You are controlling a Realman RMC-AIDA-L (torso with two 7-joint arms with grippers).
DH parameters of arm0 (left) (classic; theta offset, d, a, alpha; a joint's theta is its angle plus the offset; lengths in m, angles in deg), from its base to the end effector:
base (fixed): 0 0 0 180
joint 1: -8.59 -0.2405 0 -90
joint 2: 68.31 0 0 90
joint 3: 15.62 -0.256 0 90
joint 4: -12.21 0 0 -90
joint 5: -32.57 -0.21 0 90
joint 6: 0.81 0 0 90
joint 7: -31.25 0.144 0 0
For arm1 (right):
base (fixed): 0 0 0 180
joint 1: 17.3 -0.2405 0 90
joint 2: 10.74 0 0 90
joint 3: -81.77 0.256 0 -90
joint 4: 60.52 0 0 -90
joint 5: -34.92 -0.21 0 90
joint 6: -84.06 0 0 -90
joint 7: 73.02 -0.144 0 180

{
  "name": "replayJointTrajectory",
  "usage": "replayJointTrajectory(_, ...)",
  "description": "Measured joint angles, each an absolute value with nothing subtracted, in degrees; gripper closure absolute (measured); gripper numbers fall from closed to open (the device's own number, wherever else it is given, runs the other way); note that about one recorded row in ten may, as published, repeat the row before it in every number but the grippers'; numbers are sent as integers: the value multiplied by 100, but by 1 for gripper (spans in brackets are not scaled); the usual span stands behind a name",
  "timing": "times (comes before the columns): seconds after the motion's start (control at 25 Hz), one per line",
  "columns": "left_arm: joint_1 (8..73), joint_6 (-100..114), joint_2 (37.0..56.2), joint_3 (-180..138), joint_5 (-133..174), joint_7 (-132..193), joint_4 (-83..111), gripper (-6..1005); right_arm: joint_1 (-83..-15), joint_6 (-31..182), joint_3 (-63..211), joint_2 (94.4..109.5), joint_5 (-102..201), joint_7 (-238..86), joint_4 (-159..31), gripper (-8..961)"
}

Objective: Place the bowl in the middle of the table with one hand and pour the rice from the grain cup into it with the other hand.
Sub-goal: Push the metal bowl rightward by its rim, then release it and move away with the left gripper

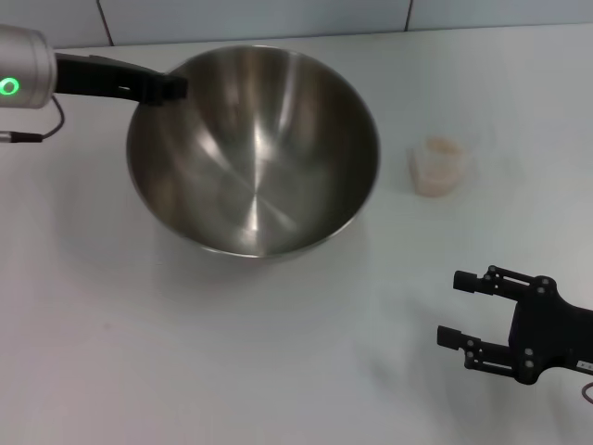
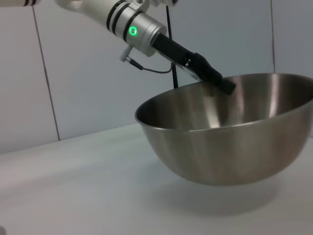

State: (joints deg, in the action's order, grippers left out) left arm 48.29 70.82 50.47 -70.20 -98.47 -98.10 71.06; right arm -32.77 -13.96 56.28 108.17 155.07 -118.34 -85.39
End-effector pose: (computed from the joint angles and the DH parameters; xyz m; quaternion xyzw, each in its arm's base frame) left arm -0.1916 0.4190 0.0305 -0.8954 -0.3672 -0.0933 0.2338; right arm 0.3369 0.2154 -0.0158 -0.9270 0.1527 0.2823 0.1940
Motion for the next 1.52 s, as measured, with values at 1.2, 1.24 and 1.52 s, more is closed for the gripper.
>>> replayJointTrajectory(1.2, 5443, 5918, 5052, -7490, -9713, -9672, 5338, 886, -3259, -1402, 5628, 10808, 15516, -11813, -8539, 230)
replayJointTrajectory(1.24, 5445, 5902, 5052, -7506, -9711, -9672, 5329, 884, -3259, -1402, 5628, 10808, 15516, -11812, -8539, 230)
replayJointTrajectory(1.52, 5448, 5869, 5052, -7535, -9700, -9671, 5257, 868, -3268, -1402, 5628, 10808, 15516, -11810, -8539, 230)
